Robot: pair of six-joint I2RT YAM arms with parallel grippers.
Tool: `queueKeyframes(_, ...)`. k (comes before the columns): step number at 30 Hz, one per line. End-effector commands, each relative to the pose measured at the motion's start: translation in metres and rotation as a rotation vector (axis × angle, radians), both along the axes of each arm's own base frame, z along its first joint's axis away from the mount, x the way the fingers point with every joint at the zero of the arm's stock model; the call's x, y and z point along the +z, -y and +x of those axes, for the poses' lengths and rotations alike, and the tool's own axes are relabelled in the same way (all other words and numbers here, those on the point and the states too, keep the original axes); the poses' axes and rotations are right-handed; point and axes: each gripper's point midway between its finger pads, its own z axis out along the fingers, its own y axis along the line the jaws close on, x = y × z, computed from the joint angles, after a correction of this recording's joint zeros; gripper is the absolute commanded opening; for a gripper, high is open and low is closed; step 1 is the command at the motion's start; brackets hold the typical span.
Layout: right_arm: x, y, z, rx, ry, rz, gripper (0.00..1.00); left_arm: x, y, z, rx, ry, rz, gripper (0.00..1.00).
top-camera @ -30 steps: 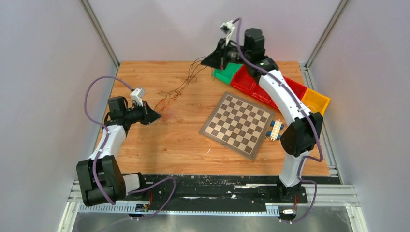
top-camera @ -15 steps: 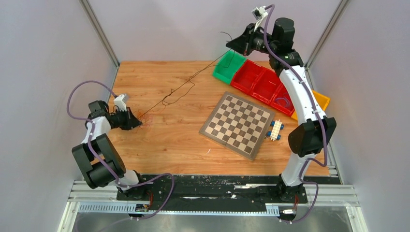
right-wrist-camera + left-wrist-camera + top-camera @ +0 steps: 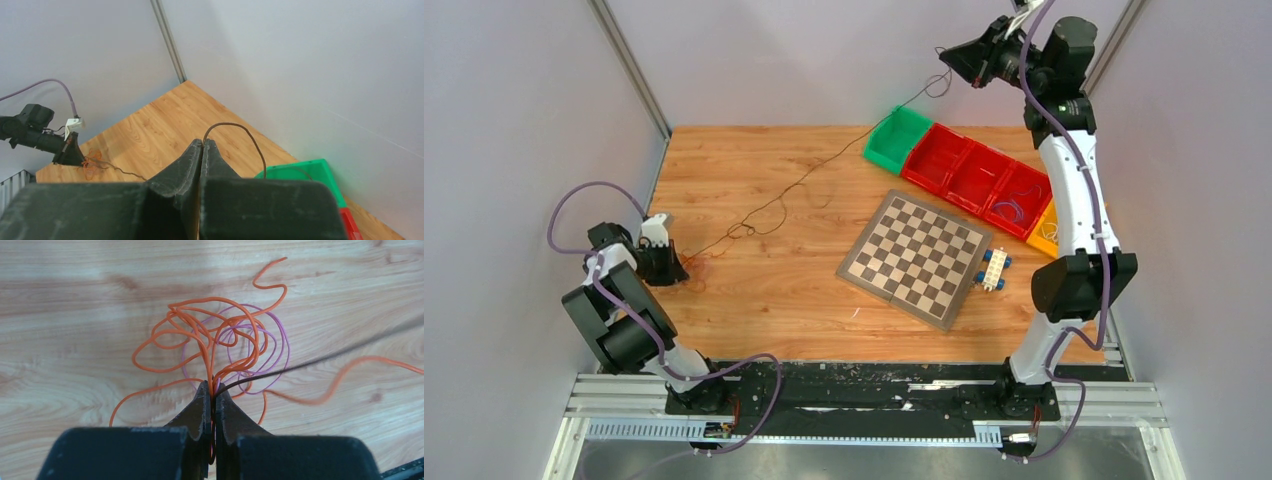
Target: Untangle the cables
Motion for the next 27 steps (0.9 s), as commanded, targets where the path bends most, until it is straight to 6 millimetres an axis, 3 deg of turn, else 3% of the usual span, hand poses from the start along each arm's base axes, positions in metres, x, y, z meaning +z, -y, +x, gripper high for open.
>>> queueKeyframes(1,0.043,0.005,-0.016,-0.019,0.137,0.005,0.0,0.001,-0.02,0.001,-0.018,0.002,0.106,0.0)
queueKeyframes(7,0.069,0.018,-0.017,-0.075,0.223,-0.001,0.0,-0.006,-0.032,-0.004,-0.009,-0.026,0.152,0.0)
queueKeyframes(10,0.094,0.035,-0.015,-0.138,0.279,0.019,0.0,-0.012,-0.038,-0.007,-0.004,-0.044,0.162,0.0)
queueKeyframes(11,0.102,0.053,-0.012,-0.178,0.295,0.023,0.0,-0.014,-0.041,-0.009,0.001,-0.051,0.167,0.0)
queueKeyframes(14,0.12,0.079,-0.011,-0.246,0.334,0.035,0.0,-0.018,-0.049,-0.011,0.013,-0.063,0.177,0.0)
queueKeyframes(21,0.132,0.11,-0.014,-0.321,0.366,0.046,0.0,-0.021,-0.053,-0.014,0.01,-0.07,0.187,0.0)
queueKeyframes(27,0.141,0.12,-0.019,-0.345,0.395,0.048,0.0,-0.019,-0.057,-0.014,0.007,-0.06,0.213,0.0)
